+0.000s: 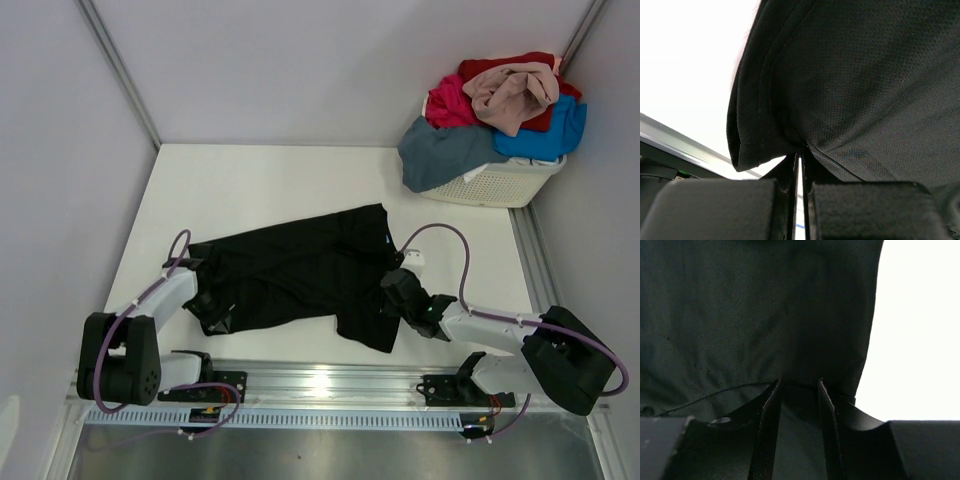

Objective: Fold and stack the t-shirts
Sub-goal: Grap the side of the flattened tshirt closest away from the robot with both arms, then fold the other side of the tshirt into a rectangle

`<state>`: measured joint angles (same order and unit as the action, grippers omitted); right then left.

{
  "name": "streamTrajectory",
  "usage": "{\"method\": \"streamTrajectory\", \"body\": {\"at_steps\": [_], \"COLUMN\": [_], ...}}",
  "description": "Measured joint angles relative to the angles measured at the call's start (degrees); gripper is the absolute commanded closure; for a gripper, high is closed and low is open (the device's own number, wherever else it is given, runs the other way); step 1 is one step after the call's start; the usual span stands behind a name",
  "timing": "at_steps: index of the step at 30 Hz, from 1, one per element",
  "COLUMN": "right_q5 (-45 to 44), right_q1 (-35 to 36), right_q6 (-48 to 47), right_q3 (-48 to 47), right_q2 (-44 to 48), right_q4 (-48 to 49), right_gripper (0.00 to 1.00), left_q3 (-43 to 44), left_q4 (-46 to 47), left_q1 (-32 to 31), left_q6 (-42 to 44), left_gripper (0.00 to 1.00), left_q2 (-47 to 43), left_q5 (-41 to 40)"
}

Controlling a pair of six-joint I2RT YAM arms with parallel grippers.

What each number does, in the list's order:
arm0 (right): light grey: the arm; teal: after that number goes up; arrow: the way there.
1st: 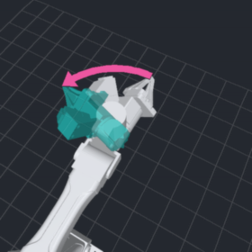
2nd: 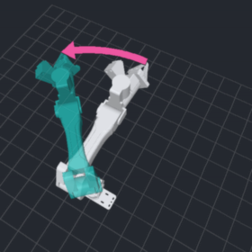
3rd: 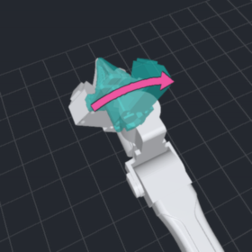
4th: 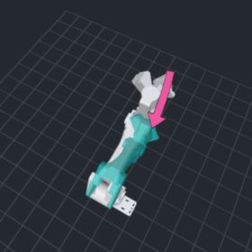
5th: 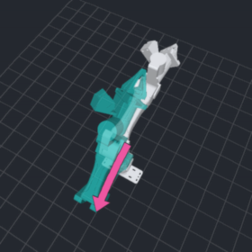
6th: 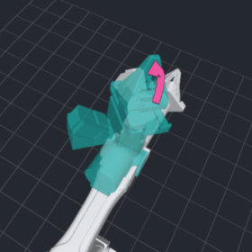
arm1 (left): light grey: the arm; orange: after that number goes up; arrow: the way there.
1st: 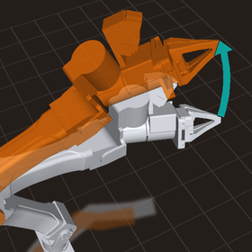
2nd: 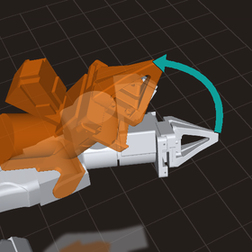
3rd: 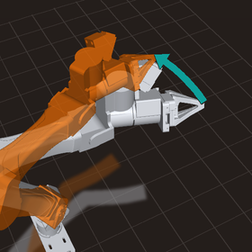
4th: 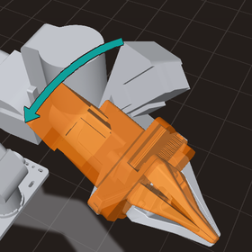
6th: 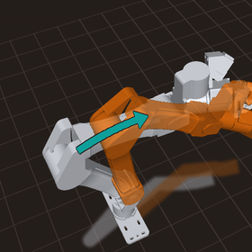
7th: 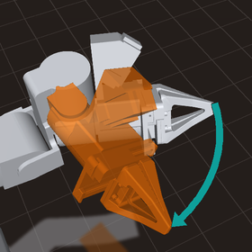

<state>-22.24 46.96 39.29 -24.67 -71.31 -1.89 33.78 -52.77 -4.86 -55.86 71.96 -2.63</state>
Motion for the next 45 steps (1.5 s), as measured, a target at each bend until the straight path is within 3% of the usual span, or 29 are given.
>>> {"method": "streamTrajectory", "body": {"at_steps": [8, 10, 11, 12, 15, 20, 24, 32, 37, 45], "right_q5": [-1.4, -1.7, -1.84, -1.97, -2.25, -2.23, -3.06, -7.45, -8.55, -7.32], "right_q1": [0.87, 0.87, 0.9, 0.9, 0.9, 0.9, 0.9, 0.87, -0.09, -4.42], "right_q6": [1.33, 1.31, 1.44, 1.51, 2.03, 2.23, 0.9, -5.64, -9.4, -13.35], "right_q3": [0.33, 0.33, 0.39, 0.48, 0.72, 0.66, -0.07, -12.26, -17.64, -21.62], "right_q2": [-0.17, -0.42, -0.57, -0.79, -1.4, -0.7, 4.87, 14.27, 10.64, -0.33], "right_q4": [0.74, 1.01, 1.18, 1.53, 2.34, 1.29, -4.79, -11.04, -10.75, -8.52], "right_gripper": [0.56, 0.62, 0.69, 0.82, 1.0, 1.0, 1.0, 1.0, 1.0, 1.0], "left_q3": [-0.52, -0.92, -1.11, -1.29, -1.66, -1.62, -0.09, 10.03, 13.73, 19.43], "left_q4": [1.49, 2.16, 2.49, 2.78, 3.8, 4.35, 3.02, -0.72, -0.98, -0.81], "left_q1": [0.0, 0.0, 0.0, 0.0, 0.0, 0.0, -0.04, -0.13, -0.15, -0.17], "left_q6": [0.96, 1.01, 1.03, 1.03, 1.05, 2.29, 3.91, 9.22, 12.68, 15.98], "left_gripper": [0.99, 1.0, 1.0, 1.0, 0.99, 0.99, 0.99, 0.99, 0.99, 0.99], "left_q2": [-0.7, -1.29, -1.6, -1.99, -2.95, -5.77, -11.74, -19.56, -19.06, -8.66], "left_q5": [1.4, 1.97, 2.14, 2.36, 2.67, 1.88, 0.59, -4.0, -5.86, -7.5]}}
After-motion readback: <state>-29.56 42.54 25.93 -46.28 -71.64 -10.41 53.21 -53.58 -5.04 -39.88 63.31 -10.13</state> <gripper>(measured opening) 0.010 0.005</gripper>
